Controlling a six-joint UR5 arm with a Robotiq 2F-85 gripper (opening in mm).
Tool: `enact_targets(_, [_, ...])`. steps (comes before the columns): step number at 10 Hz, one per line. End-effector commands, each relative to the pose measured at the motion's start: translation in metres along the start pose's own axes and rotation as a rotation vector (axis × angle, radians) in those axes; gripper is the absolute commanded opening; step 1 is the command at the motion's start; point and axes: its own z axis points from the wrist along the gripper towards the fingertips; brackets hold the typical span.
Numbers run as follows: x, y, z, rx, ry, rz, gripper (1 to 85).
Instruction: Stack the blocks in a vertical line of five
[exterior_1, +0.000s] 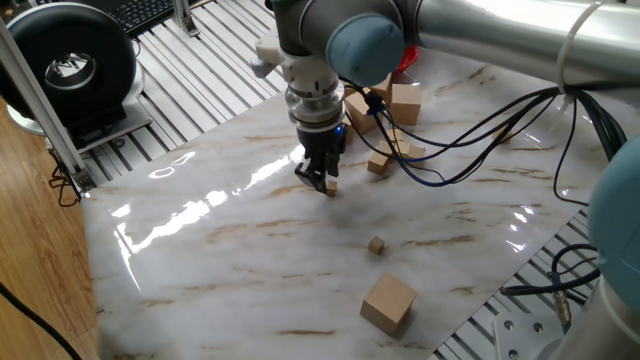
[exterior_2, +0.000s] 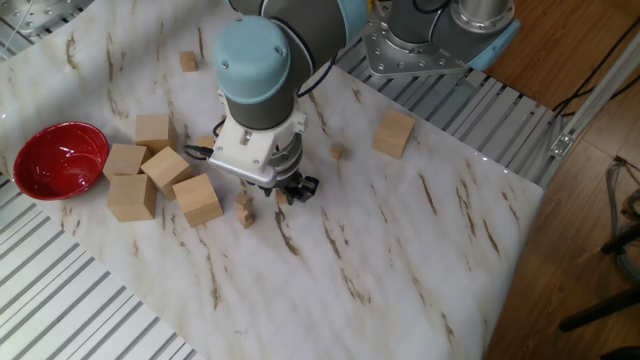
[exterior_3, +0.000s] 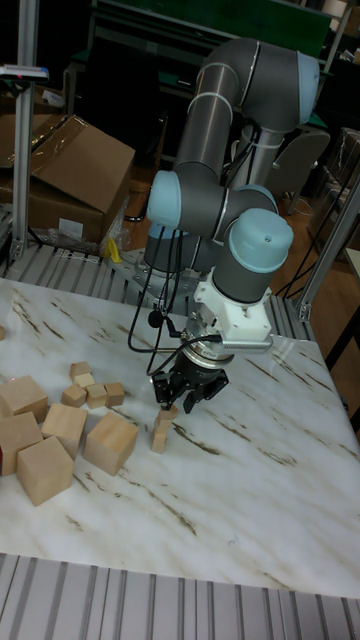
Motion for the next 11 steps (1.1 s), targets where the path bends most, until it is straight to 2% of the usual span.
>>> enact_targets(1, [-0.005,-0.001,0.007,-0.001,-0.021,-0.012,41.7])
enact_targets(4, [-0.009,0.002,0.01,-0.014,-0.036,0.009,37.0])
enact_targets(8, [-0.014,0.0,0.01,-0.008,-0.057,0.034,28.3])
enact_targets(11, [-0.014,0.006,0.006,-0.019,-0.055,0.068,22.3])
